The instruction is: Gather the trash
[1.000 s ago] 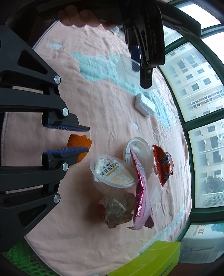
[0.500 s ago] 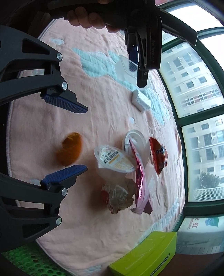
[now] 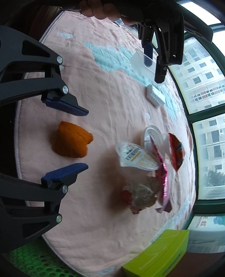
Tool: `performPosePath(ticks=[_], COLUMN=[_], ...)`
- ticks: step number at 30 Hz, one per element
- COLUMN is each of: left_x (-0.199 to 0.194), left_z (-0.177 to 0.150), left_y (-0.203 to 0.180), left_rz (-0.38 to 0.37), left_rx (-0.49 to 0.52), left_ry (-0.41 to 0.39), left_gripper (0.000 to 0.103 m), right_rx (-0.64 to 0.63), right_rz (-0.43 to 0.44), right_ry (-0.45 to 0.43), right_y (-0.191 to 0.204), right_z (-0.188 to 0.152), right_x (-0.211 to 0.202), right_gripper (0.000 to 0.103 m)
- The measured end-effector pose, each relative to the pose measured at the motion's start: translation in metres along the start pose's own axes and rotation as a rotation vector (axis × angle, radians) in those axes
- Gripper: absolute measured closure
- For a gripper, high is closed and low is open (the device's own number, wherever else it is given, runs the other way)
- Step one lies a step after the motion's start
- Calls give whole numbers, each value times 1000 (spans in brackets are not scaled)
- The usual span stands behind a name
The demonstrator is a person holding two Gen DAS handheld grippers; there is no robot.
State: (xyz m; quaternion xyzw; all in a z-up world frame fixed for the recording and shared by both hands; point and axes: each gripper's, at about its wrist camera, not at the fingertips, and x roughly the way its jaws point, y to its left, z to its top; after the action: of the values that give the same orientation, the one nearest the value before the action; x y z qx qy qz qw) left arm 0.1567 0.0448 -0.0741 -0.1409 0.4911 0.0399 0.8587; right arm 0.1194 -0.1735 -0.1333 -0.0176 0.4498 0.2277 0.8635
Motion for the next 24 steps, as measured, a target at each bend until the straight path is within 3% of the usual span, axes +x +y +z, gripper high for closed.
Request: performPosePath(ticks=[6, 15, 24], left_x=[-3, -13, -22], left_z=[-3, -6, -14], left_y=[-8, -37, -101], left_rz=[-14, -65, -154], left_rx=[19, 77, 188], left_ry=[-3, -9, -4], left_gripper=[45, 45, 46], right_rx=[29, 59, 126], right_rz=[-19, -20, -91], right_ry=[0, -55, -141], right_y=[-1, -10, -47], right_z=[-6, -5, -4], right_x=[1, -31, -86], right_gripper=[65, 69, 69])
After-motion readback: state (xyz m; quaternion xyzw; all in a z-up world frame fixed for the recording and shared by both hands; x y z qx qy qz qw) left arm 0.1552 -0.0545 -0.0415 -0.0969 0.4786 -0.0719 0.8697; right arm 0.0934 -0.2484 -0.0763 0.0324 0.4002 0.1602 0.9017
